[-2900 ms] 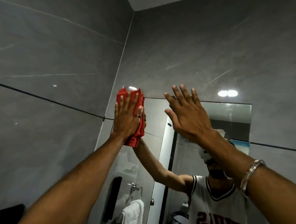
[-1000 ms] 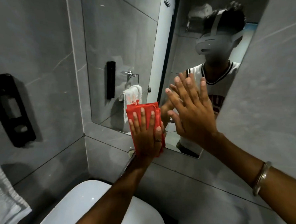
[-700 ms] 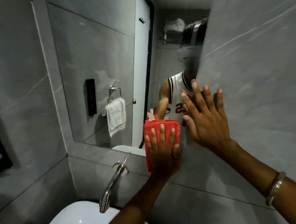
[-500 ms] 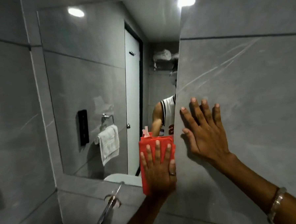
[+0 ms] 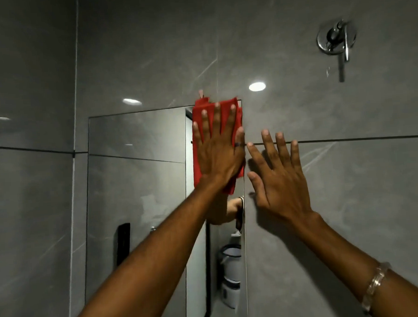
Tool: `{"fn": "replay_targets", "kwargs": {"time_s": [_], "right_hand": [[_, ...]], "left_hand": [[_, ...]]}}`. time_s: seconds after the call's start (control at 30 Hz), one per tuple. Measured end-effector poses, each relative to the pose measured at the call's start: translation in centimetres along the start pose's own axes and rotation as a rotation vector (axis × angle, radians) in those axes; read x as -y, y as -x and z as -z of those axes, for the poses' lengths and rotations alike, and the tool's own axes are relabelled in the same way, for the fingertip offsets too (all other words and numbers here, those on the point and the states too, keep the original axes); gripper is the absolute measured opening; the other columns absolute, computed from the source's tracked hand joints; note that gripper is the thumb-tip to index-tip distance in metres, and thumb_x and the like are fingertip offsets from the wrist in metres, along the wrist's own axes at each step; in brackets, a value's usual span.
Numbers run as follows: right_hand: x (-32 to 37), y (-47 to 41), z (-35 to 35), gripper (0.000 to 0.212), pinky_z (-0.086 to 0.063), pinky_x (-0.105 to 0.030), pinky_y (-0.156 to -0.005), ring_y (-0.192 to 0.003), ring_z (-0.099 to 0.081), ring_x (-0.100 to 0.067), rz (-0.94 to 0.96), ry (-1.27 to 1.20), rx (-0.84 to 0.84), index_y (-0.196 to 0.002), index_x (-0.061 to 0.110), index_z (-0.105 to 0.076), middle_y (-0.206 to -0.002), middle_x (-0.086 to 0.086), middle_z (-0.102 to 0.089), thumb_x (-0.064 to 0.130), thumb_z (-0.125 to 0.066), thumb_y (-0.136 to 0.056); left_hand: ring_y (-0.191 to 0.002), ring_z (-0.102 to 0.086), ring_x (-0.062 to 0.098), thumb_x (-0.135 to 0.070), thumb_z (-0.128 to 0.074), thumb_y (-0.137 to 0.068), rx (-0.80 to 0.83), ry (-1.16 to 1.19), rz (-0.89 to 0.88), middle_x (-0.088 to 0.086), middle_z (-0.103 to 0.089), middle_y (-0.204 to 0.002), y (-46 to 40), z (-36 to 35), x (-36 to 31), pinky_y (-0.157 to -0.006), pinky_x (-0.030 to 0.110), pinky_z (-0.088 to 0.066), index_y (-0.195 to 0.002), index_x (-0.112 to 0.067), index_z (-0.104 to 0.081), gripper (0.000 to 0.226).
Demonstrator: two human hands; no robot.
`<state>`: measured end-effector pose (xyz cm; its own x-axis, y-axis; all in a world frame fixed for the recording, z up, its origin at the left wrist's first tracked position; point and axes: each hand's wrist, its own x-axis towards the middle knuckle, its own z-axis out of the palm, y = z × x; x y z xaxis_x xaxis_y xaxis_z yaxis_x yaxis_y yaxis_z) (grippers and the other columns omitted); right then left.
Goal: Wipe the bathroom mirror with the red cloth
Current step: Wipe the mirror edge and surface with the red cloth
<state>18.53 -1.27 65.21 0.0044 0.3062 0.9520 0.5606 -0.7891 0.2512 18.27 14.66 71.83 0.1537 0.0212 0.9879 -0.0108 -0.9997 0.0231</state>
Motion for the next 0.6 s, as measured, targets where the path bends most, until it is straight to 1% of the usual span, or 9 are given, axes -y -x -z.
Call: {"fn": "replay_targets", "kwargs": {"time_s": [0.07, 0.13, 0.2, 0.3, 0.4, 0.5, 0.53, 0.6], "right_hand": [[0.1, -0.8, 0.2, 0.070, 0.003, -0.053, -0.127, -0.158, 0.004, -0.027, 0.022, 0.009, -0.022, -0.161, 0.019, -0.026, -0.170, -0.010, -0.003, 0.055, -0.012, -0.104], [0.2, -1.1, 0.5, 0.068, 0.003, -0.052, -0.127, -0.158, 0.001, -0.028, 0.029, 0.019, -0.040, -0.161, 0.018, -0.027, -0.169, -0.011, -0.005, 0.054, -0.014, -0.104], [0.5, -0.4, 0.6, 0.068, 0.003, -0.052, -0.127, -0.158, 0.001, -0.029, 0.020, 0.007, -0.043, -0.160, 0.017, -0.028, -0.169, -0.011, -0.004, 0.053, -0.016, -0.104], [0.9, 2.0, 0.5, 0.067, 0.003, -0.051, -0.128, -0.159, 0.001, -0.029, 0.010, -0.011, -0.014, -0.161, 0.018, -0.025, -0.170, -0.010, -0.003, 0.053, -0.018, -0.104], [1.2, 5.2, 0.5, 0.065, 0.007, -0.044, -0.129, -0.159, 0.007, -0.025, -0.001, -0.027, 0.044, -0.160, 0.017, -0.023, -0.170, -0.011, -0.005, 0.048, -0.026, -0.103], [2.0, 8.8, 0.8, 0.063, 0.007, -0.039, -0.129, -0.159, 0.012, -0.019, -0.041, -0.101, 0.123, -0.157, 0.014, -0.032, -0.169, -0.011, -0.008, 0.044, -0.032, -0.102], [2.5, 9.7, 1.0, 0.062, 0.007, -0.037, -0.129, -0.159, 0.012, -0.017, -0.059, -0.133, 0.152, -0.156, 0.014, -0.034, -0.169, -0.010, -0.008, 0.043, -0.033, -0.102], [3.7, 12.6, 2.1, 0.060, 0.003, -0.034, -0.130, -0.159, 0.011, -0.015, -0.129, -0.237, 0.224, -0.157, 0.015, -0.035, -0.169, -0.005, -0.007, 0.041, -0.032, -0.103]], "left_hand": [[-0.159, 0.002, 0.034, -0.054, -0.021, -0.106, 0.012, -0.010, 0.004, 0.013, -0.002, -0.173, -2.1, 0.0, 0.1, -0.124, 0.065, -0.007, -0.164, -0.021, -0.009, 0.068], [-0.159, 0.002, 0.035, -0.057, -0.018, -0.104, 0.012, -0.023, -0.002, 0.013, -0.002, -0.173, -2.7, -0.1, 0.1, -0.123, 0.066, -0.008, -0.164, -0.020, -0.009, 0.071], [-0.159, 0.002, 0.036, -0.059, -0.024, -0.104, 0.001, -0.015, 0.001, 0.013, -0.002, -0.172, -2.0, -0.3, 0.2, -0.124, 0.065, -0.005, -0.164, -0.018, -0.009, 0.074], [-0.159, 0.005, 0.035, -0.058, -0.031, -0.104, -0.010, 0.040, -0.005, 0.013, 0.001, -0.173, 0.5, -0.7, -0.1, -0.126, 0.062, 0.003, -0.164, -0.017, -0.007, 0.076], [-0.159, 0.001, 0.035, -0.049, -0.030, -0.107, -0.008, 0.044, -0.010, 0.013, -0.003, -0.172, 4.5, -1.2, -0.4, -0.127, 0.060, 0.002, -0.163, -0.015, -0.010, 0.068], [-0.159, -0.004, 0.036, -0.040, -0.025, -0.109, 0.019, 0.132, -0.003, 0.014, -0.011, -0.172, 9.2, -2.0, -0.3, -0.127, 0.059, 0.001, -0.162, -0.011, -0.014, 0.061], [-0.159, -0.003, 0.036, -0.036, -0.027, -0.108, 0.034, 0.172, 0.004, 0.014, -0.011, -0.171, 10.7, -2.2, -0.3, -0.128, 0.058, 0.003, -0.162, -0.010, -0.014, 0.061], [-0.159, -0.002, 0.037, -0.021, -0.041, -0.101, 0.086, 0.245, 0.022, 0.015, -0.012, -0.171, 15.0, -2.0, -0.7, -0.127, 0.056, 0.008, -0.161, -0.007, -0.014, 0.067]]}}
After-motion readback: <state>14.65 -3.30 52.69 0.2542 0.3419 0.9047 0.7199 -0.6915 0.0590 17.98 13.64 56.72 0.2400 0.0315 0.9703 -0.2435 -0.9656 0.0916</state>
